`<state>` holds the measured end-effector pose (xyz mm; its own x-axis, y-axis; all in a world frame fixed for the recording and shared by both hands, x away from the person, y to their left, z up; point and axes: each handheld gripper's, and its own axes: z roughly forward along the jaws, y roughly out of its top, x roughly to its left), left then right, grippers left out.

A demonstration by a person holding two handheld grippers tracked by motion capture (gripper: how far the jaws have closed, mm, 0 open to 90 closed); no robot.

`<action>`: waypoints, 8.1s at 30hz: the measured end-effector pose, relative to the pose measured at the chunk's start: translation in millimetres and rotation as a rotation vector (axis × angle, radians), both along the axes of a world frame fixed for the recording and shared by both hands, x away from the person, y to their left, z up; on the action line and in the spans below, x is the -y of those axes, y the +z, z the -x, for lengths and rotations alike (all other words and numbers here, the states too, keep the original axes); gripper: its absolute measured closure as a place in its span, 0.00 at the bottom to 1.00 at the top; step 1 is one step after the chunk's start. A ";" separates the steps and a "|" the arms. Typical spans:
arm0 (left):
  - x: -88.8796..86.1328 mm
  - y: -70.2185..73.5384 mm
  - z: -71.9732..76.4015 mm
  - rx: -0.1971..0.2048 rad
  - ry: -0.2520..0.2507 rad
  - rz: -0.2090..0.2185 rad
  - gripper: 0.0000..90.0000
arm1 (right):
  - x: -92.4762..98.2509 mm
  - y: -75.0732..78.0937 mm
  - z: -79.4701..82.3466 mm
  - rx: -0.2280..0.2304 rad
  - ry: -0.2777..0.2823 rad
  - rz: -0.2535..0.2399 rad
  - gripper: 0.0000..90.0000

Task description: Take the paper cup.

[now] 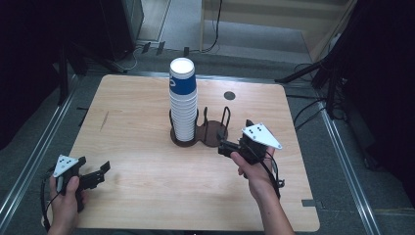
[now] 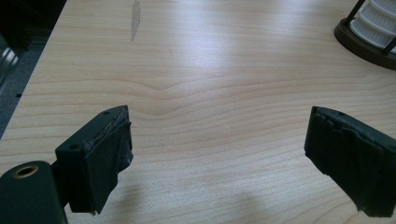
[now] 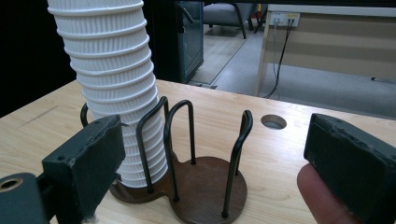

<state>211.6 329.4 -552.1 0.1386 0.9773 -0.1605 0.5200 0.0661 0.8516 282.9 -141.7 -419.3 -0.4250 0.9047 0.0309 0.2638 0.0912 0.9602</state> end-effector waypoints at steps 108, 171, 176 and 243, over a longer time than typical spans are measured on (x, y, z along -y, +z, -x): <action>-2.0 -0.1 0.3 0.002 -0.015 0.018 0.09 | -119.1 45.9 -66.0 0.026 0.094 -0.100 0.06; -2.3 -0.2 -0.5 -0.007 -0.017 0.017 0.09 | -139.1 53.0 -84.5 0.093 0.045 -0.090 0.20; -2.1 -0.2 -0.5 -0.005 -0.015 0.019 0.09 | -138.6 58.8 -84.1 0.100 0.043 -0.089 0.20; 6.6 0.3 -0.7 -0.030 -0.004 -0.068 0.02 | -100.6 134.2 -76.7 0.212 -0.001 -0.142 0.20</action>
<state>212.3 322.8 -551.8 0.1391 0.9854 -0.0983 0.5457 0.0066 0.8379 359.7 -41.0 -285.1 -0.4343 0.8982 0.0684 0.0554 -0.0491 0.9973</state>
